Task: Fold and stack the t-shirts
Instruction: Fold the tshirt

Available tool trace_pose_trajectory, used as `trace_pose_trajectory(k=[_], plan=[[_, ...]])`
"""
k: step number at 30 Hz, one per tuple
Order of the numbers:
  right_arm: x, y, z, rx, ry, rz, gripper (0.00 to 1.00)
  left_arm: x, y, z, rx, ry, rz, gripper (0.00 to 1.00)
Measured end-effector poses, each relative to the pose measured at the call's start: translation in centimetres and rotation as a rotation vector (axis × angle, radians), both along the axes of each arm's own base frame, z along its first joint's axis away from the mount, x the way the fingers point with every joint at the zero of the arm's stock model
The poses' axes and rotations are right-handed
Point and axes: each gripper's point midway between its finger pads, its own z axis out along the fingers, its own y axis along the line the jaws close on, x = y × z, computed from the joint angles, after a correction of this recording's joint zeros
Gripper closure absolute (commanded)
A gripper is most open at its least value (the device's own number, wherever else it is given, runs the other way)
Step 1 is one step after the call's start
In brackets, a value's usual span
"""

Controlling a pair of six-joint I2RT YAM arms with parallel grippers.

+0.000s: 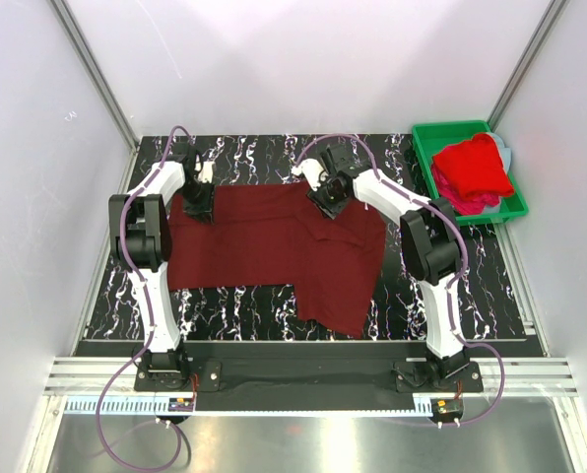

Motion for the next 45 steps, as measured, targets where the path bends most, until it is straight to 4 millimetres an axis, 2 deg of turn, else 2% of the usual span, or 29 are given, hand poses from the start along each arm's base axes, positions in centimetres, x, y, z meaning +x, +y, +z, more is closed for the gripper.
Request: trace_pose_trajectory(k=[8,19,23,30,33,34,37,45], plan=[[-2.2,0.9,1.1,0.052,0.045,0.05,0.53,0.0,0.0,0.0,0.0,0.0,0.0,0.64],[-5.2,2.3,0.1,0.057,0.128,0.109,0.55,0.0,0.0,0.0,0.0,0.0,0.0,0.64],[-5.8,3.0,-0.1,0.05,0.132,0.127,0.67,0.0,0.0,0.1,0.0,-0.003,0.0,0.64],[-5.6,2.4,-1.7,-0.002,0.138,0.105,0.71,0.0,0.0,0.3,0.0,-0.006,0.0,0.63],[-5.3,1.8,-2.4,-0.039,0.134,0.088,0.82,0.0,0.0,0.3,0.0,-0.006,0.0,0.64],[-5.2,1.6,-2.7,-0.05,0.132,0.083,0.91,0.0,0.0,0.3,0.0,-0.006,0.0,0.63],[-5.0,1.1,-3.1,-0.077,0.125,0.069,1.0,0.0,0.0,0.3,0.0,-0.006,0.0,0.63],[-4.1,0.6,-3.0,-0.11,0.089,0.045,1.0,0.1,0.0,0.3,0.0,-0.007,0.0,0.63]])
